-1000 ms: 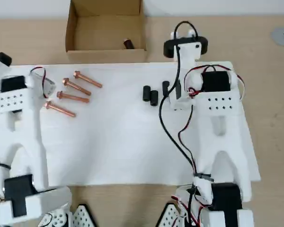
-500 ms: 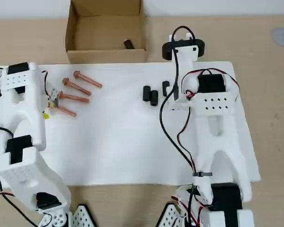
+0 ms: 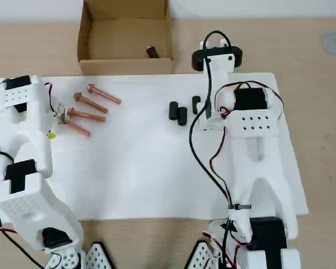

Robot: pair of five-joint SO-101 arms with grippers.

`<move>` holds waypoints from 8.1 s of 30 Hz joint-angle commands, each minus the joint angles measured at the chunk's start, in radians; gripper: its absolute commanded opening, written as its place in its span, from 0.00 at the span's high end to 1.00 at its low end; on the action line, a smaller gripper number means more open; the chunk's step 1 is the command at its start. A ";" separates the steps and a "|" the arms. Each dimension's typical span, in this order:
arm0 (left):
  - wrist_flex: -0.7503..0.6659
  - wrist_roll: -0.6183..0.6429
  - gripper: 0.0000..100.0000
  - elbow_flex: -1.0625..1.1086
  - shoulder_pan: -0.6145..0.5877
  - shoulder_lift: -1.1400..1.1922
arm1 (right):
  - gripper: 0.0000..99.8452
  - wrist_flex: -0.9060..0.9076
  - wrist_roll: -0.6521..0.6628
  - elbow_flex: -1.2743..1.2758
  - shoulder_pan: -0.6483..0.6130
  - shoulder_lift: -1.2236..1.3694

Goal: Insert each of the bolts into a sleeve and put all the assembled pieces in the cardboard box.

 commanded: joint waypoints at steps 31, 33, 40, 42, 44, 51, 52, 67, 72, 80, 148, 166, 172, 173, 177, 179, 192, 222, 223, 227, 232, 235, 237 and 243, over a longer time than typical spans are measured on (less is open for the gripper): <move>-0.408 0.038 0.84 0.269 0.138 -0.180 | 0.71 -0.068 0.005 -0.004 0.008 -0.044; -0.431 0.040 0.84 0.285 0.144 -0.180 | 0.71 -0.068 0.005 -0.004 0.008 -0.045; -0.440 0.126 0.84 0.327 0.101 -0.180 | 0.71 -0.068 0.005 -0.005 0.013 -0.048; -0.440 0.140 0.84 0.330 0.080 -0.179 | 0.71 -0.068 0.005 -0.007 0.015 -0.050; -0.439 0.140 0.84 0.331 0.077 -0.173 | 0.71 -0.068 0.005 -0.007 0.015 -0.050; -0.425 0.140 0.84 0.250 0.068 -0.048 | 0.71 -0.068 0.005 -0.008 0.015 -0.050; -0.407 0.140 0.84 0.232 0.063 -0.035 | 0.71 -0.068 0.005 -0.008 0.015 -0.050; -0.279 0.109 0.99 0.072 0.061 0.074 | 0.71 -0.066 0.005 -0.008 0.015 -0.050; -0.247 0.069 0.99 0.044 0.061 0.027 | 0.71 -0.066 0.005 -0.012 0.015 -0.051; -0.152 -0.107 0.99 0.114 0.147 -0.401 | 0.71 -0.061 0.005 -0.044 0.015 -0.153; -0.569 -0.629 0.99 0.907 0.353 -1.260 | 0.88 -0.095 0.005 -0.696 0.088 0.920; -0.566 -0.629 0.99 0.905 0.350 -1.267 | 0.88 -0.075 0.006 -0.690 0.093 0.969; -0.476 -0.629 0.99 0.832 0.350 -1.268 | 0.88 -0.014 0.074 -0.685 0.108 0.974; -0.460 -0.629 0.99 0.818 0.350 -1.268 | 0.88 -0.011 0.081 -0.685 0.116 0.978; -0.448 -0.629 0.99 0.806 0.350 -1.268 | 0.88 -0.009 0.086 -0.690 0.122 1.003; -0.448 -0.629 0.99 0.806 0.350 -1.268 | 0.88 -0.009 0.106 -0.688 0.122 1.004; -0.359 -0.629 0.99 0.730 0.350 -1.268 | 0.91 0.081 0.170 -0.694 0.125 1.007; -0.348 -0.736 0.99 0.643 0.348 -1.280 | 0.99 0.351 0.180 -1.032 0.059 0.338; -0.347 -0.772 0.99 0.644 0.348 -1.296 | 0.99 0.351 0.181 -0.981 0.035 0.260; -0.351 -0.862 0.99 0.661 0.350 -1.402 | 0.99 0.351 0.184 -0.704 -0.081 -0.077; -0.348 -0.893 0.99 0.661 0.350 -1.555 | 0.99 0.333 0.288 -0.303 -0.251 -0.553; -0.348 -0.890 0.99 0.661 0.350 -1.656 | 0.99 0.256 0.308 -0.030 -0.275 -0.837; -0.348 -0.887 0.99 0.663 0.356 -1.718 | 0.99 0.160 0.310 0.196 -0.277 -1.017; -0.394 -0.717 0.99 0.684 0.358 -1.845 | 0.99 -0.296 0.382 0.895 -0.282 -1.399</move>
